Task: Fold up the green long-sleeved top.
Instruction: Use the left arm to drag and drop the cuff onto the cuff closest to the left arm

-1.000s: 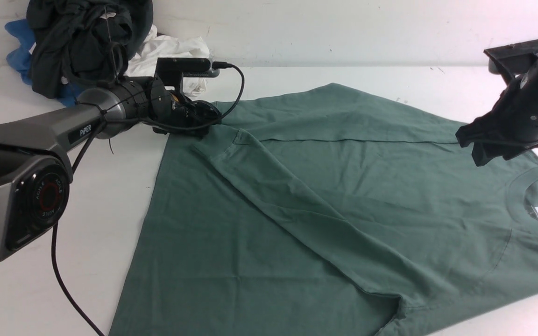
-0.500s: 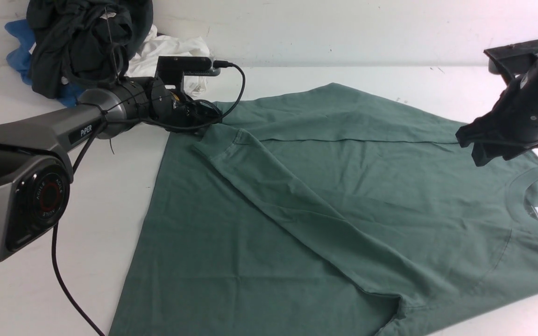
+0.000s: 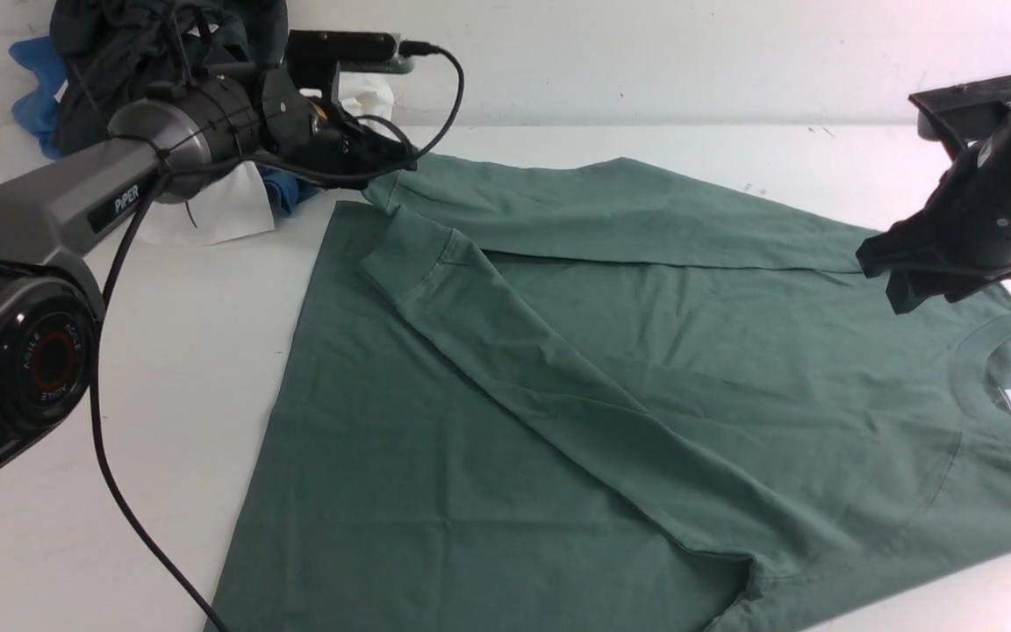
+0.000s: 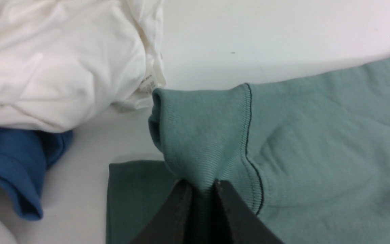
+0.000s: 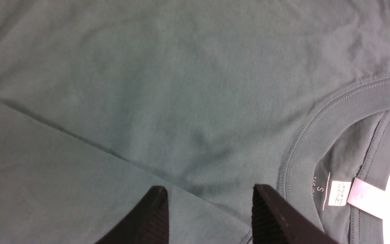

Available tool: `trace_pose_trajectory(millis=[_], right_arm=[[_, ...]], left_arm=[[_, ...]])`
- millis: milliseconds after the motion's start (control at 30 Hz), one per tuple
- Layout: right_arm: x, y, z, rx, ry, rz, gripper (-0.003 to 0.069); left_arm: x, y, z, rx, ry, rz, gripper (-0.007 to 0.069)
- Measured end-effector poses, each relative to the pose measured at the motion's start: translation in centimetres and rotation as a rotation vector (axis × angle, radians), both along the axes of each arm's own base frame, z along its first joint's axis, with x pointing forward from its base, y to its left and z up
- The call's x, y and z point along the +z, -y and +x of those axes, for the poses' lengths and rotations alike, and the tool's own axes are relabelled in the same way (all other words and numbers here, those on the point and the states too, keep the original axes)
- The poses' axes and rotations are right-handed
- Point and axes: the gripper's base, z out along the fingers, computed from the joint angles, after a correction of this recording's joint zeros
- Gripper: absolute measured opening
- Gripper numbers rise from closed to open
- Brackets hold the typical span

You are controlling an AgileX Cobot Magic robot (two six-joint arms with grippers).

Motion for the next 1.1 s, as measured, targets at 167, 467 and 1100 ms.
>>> trace_pose_trajectory(millis=[167, 467, 1100], right_arm=[[0.0, -0.1, 0.0, 0.009, -0.001, 0.012, 0.0325], [0.0, -0.1, 0.1, 0.02, 0.009, 0.005, 0.0325], [0.0, 0.6, -0.1, 0.038, -0.01, -0.082, 0.0325]], left_arm=[[4.1, 0.2, -0.6, -0.021, 0.012, -0.024, 0.0064], [9.5, 0.5, -2.5, -0.081, -0.032, -0.055, 0.0064], [8.2, -0.3, -9.7, -0.224, -0.496, 0.061, 0.0064]])
